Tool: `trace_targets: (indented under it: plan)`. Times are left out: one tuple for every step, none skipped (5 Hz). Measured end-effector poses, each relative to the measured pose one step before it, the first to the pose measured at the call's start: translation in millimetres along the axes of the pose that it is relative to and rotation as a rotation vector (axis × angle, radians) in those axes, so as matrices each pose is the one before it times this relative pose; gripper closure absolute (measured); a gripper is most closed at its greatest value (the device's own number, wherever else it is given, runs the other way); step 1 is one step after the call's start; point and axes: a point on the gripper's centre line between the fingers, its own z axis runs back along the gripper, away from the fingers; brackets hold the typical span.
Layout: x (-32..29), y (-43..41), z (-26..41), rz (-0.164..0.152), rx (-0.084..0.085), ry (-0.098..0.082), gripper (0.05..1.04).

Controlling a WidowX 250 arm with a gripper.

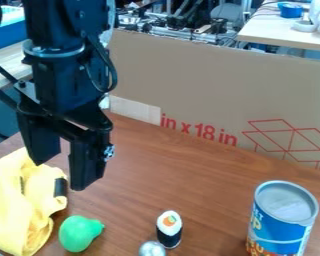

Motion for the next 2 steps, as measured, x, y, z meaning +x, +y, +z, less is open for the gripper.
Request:
trace_targets:
  plan:
    - [-1.38, -1.39, -4.21, -0.0009, -0.0036, 0.0119, 0.081]
    - [1.47, -21.26, -14.88, -0.0300, -0.0646, -0.0026, 0.081]
